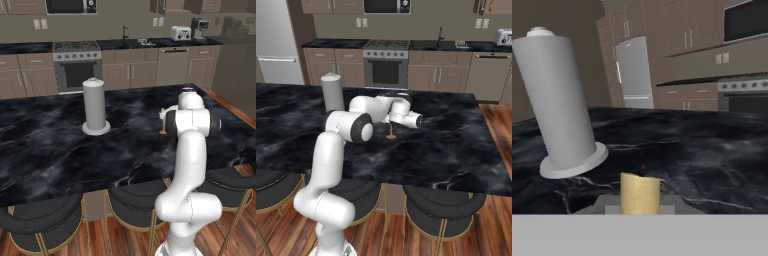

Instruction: Get the candle and the beer from the cabinet and move them to the dining counter.

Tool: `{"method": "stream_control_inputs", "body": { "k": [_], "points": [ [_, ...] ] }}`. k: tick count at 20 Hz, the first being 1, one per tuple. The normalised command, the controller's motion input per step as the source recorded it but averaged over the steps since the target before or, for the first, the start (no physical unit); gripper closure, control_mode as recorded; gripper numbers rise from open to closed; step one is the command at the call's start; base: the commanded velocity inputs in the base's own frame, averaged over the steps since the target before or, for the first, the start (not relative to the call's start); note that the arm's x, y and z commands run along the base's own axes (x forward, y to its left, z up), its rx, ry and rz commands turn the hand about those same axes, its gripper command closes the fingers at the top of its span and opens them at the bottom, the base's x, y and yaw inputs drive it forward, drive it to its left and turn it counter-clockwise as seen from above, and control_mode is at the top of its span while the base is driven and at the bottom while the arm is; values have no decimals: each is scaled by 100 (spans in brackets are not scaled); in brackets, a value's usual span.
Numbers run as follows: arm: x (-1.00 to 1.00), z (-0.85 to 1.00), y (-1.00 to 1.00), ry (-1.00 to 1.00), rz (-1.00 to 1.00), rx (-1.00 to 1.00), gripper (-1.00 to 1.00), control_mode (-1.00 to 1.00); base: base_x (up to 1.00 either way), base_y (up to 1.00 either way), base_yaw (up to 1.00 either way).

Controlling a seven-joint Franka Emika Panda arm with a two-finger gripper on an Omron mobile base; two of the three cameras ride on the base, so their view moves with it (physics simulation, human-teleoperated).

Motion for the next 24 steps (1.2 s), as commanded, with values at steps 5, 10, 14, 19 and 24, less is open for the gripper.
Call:
{"method": "stream_control_inputs", "body": {
  "k": [5,10,14,19,24],
  "points": [
    [0,-10,0,-5,0,0,100,-100,0,0,0],
    [-2,-4,0,-8,0,0,100,-100,0,0,0],
    [0,0,0,-2,0,0,100,-100,0,0,0],
    [0,0,0,0,0,0,100,-100,0,0,0],
    [0,0,0,0,0,0,100,-100,0,0,0]
  ]
}}
